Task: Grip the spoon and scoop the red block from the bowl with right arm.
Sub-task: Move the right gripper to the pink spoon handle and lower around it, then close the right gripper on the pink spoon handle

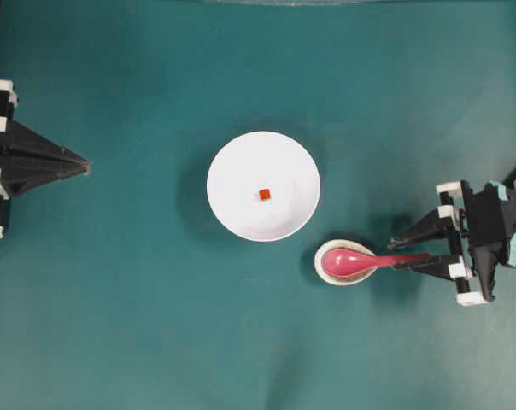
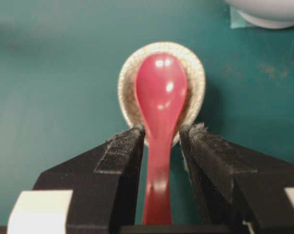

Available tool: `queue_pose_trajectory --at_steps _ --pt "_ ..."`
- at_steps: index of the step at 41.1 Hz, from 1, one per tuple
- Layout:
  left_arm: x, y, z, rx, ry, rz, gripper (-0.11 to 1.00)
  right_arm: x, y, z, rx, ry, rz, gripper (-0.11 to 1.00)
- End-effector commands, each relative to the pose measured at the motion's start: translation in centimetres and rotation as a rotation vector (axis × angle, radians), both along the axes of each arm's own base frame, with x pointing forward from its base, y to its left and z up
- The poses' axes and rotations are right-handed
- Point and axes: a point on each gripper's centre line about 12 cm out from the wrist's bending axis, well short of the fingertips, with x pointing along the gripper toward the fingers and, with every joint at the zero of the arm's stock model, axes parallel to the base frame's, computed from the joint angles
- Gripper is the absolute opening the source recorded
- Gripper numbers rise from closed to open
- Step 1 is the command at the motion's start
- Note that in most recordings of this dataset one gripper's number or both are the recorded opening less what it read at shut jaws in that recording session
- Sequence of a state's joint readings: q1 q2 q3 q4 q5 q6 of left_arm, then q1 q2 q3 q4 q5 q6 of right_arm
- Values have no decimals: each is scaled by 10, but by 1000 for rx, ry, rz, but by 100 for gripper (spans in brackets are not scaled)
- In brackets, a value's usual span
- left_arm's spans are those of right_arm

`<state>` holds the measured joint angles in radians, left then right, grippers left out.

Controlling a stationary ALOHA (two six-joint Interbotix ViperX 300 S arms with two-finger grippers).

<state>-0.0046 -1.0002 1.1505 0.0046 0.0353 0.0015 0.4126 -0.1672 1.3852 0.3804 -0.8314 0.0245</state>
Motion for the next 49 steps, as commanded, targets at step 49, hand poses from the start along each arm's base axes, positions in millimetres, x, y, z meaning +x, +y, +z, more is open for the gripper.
queue_pose_trajectory --at_steps 49 --pt "4 0 7 -12 -9 2 0 -1 4 -20 -39 48 2 43"
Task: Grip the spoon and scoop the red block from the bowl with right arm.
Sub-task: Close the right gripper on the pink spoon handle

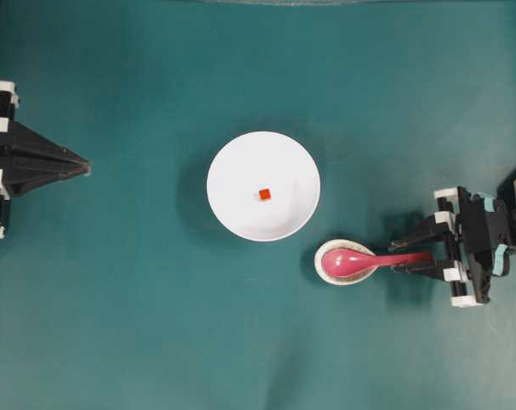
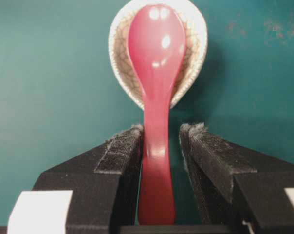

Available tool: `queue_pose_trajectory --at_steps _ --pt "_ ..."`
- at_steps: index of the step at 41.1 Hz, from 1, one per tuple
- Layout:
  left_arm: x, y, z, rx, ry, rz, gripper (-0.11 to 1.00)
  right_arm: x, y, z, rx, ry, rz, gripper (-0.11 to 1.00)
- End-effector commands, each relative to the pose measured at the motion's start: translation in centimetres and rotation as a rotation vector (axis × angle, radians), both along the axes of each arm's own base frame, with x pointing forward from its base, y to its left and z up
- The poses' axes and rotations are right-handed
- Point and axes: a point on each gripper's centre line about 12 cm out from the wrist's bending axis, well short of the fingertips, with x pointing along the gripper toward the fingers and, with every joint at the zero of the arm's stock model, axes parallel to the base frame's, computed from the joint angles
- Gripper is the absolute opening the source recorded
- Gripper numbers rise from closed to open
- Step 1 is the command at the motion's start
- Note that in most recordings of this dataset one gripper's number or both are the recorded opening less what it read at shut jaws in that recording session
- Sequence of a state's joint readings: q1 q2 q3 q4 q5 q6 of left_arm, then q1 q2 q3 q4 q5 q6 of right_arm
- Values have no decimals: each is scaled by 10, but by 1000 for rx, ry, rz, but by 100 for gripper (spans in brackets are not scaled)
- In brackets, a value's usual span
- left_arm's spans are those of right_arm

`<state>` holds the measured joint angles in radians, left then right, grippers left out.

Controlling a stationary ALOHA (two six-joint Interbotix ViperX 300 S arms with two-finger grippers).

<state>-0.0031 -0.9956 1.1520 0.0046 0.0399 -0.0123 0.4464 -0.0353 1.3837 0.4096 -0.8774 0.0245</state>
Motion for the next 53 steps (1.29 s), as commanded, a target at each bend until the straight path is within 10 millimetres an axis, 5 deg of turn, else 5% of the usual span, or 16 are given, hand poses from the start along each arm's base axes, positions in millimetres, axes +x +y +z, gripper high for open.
queue_pose_trajectory --at_steps 1,53 --pt "3 0 9 0 -20 -2 0 2 1 4 5 -33 1 43" --pt "3 0 9 1 -20 -2 0 2 4 5 4 -45 15 32"
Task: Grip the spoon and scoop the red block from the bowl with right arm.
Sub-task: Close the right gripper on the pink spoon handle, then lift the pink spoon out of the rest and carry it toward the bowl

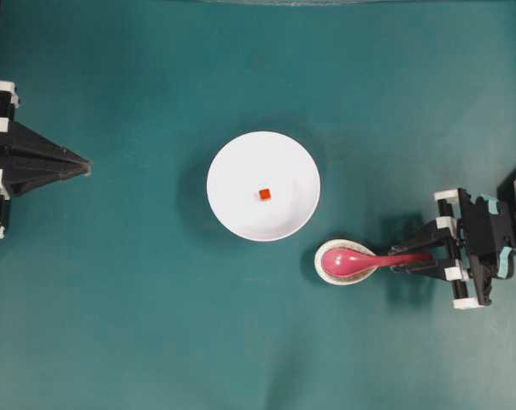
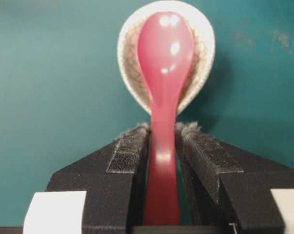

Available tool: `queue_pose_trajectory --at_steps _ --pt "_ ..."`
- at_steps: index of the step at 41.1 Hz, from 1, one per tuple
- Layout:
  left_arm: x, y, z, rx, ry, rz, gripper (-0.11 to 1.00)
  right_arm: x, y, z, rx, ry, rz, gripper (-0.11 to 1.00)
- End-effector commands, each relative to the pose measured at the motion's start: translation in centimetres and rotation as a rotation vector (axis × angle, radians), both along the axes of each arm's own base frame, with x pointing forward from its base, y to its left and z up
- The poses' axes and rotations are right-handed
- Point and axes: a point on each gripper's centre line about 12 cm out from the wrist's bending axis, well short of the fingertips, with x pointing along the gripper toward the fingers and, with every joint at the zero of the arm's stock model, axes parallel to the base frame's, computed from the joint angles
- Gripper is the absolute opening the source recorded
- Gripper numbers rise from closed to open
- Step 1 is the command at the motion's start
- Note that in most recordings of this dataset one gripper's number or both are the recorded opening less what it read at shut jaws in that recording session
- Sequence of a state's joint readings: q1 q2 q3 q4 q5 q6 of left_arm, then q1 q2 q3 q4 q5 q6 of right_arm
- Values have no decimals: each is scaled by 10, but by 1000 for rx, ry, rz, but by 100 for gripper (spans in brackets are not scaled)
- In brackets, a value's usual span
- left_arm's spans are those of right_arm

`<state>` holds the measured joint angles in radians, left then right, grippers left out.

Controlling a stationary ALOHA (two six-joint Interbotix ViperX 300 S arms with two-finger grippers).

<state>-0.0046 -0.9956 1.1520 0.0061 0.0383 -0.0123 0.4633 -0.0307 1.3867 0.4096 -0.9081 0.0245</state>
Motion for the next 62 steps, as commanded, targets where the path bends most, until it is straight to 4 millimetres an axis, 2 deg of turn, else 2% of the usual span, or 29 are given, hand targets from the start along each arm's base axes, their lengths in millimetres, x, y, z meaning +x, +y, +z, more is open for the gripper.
queue_pose_trajectory --at_steps 1,10,24,48,62 --pt "3 0 9 -2 -20 0 0 3 1 3 6 -22 1 31" --pt "3 0 8 -3 -17 1 0 2 2 3 5 -22 3 24" --pt "3 0 8 -2 -18 0 0 7 4 8 17 -43 3 24" --pt "3 0 6 -3 -12 1 0 19 -5 55 129 -64 -48 24" --pt "3 0 5 -3 -11 1 0 28 -35 93 100 -32 -105 24"
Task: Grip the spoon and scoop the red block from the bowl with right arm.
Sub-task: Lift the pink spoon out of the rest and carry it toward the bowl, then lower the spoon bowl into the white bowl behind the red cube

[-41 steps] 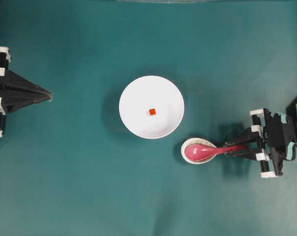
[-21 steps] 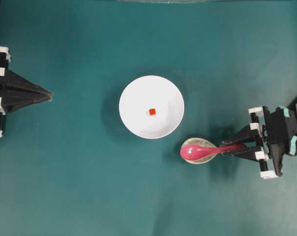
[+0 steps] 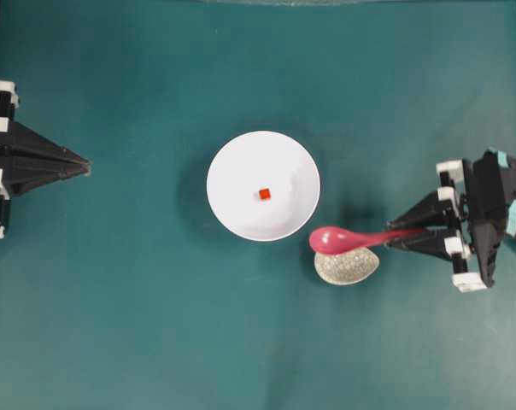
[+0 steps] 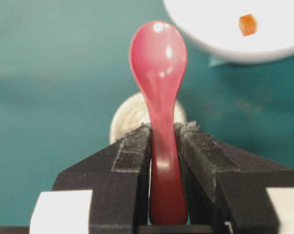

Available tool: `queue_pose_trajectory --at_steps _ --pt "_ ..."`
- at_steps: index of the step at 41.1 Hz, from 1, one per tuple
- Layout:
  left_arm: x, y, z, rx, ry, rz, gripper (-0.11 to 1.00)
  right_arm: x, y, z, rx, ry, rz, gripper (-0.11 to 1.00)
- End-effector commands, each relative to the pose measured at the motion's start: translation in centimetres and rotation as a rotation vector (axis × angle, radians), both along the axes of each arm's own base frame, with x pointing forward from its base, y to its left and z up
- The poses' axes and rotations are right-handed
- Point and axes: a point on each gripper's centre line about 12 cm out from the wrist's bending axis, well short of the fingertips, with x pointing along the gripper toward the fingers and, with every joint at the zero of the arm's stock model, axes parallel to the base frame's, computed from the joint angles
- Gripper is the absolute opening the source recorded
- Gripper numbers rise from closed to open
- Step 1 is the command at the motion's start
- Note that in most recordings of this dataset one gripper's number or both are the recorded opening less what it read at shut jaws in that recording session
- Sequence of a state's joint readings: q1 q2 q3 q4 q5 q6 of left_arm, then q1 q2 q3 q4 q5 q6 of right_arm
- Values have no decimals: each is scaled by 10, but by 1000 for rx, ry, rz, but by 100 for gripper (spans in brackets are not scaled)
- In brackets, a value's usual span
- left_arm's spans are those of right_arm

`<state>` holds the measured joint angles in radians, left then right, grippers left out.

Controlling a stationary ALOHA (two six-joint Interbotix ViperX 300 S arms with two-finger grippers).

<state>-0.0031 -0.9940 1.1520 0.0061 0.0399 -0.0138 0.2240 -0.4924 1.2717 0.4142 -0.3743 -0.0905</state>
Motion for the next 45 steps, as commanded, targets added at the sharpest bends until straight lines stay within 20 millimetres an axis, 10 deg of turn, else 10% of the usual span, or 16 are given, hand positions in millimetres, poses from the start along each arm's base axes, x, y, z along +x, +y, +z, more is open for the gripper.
queue_pose_trajectory --at_steps 1,25,45 --pt "2 0 6 -2 -15 -1 0 8 -9 18 -3 6 -17 24" --pt "2 0 4 0 -8 -1 0 34 -53 82 -84 125 -38 24" --pt "2 0 2 0 15 -1 0 73 -50 88 -34 317 31 24"
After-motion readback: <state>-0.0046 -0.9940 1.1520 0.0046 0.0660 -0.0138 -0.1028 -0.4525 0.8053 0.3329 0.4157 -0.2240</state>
